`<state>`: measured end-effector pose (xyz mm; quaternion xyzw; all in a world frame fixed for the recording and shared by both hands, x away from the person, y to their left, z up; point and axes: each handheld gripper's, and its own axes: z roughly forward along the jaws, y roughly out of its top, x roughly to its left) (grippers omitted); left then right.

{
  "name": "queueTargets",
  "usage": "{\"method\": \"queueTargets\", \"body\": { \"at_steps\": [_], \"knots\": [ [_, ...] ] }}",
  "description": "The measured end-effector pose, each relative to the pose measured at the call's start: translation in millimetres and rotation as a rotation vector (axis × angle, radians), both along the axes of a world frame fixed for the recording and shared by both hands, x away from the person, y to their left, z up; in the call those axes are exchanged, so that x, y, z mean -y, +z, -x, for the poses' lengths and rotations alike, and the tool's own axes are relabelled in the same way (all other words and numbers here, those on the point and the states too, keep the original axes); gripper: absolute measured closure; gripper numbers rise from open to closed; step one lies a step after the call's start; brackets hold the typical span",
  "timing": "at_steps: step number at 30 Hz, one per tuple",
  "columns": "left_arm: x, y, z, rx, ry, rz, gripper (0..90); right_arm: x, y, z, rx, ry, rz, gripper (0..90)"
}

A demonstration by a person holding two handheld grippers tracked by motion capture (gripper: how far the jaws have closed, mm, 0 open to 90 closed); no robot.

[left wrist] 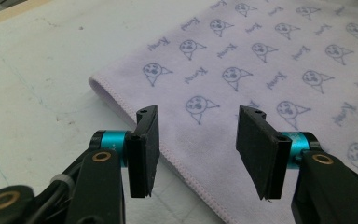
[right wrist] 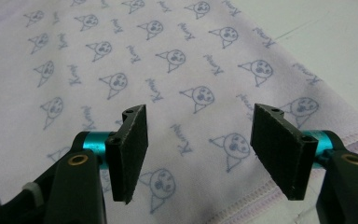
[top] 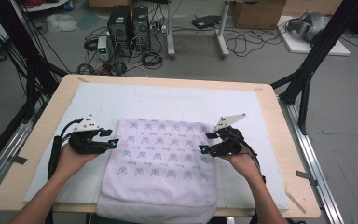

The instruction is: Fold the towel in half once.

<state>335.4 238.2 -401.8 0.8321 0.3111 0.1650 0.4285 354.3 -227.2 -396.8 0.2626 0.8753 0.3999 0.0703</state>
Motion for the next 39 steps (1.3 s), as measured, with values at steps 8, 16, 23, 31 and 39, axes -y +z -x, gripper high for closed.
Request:
{"method": "queueTargets", "body": {
  "at_steps": [8, 16, 23, 31, 39],
  "knots": [
    [2.6, 8.0, -3.7, 0.011, -0.008, -0.007, 49.5, -0.2, -1.0, -0.8, -0.003, 0.000, 0.007, 36.1],
    [1.2, 11.0, -12.0, 0.011, 0.009, -0.003, 49.5, 1.7, -1.2, -3.4, -0.004, -0.004, 0.014, 36.2],
    [-2.4, 22.2, -26.4, 0.018, 0.031, 0.009, 49.4, 1.4, 14.3, -14.2, 0.013, -0.015, 0.034, 36.1],
    [-6.4, 18.7, -56.5, -0.004, 0.109, 0.024, 47.4, -5.8, 15.8, -41.0, 0.028, -0.046, 0.069, 34.2],
    [-1.1, -8.9, -83.1, -0.078, 0.156, -0.018, 48.8, 2.6, -6.8, -68.4, -0.001, -0.133, 0.050, 32.6]
  ]
}}
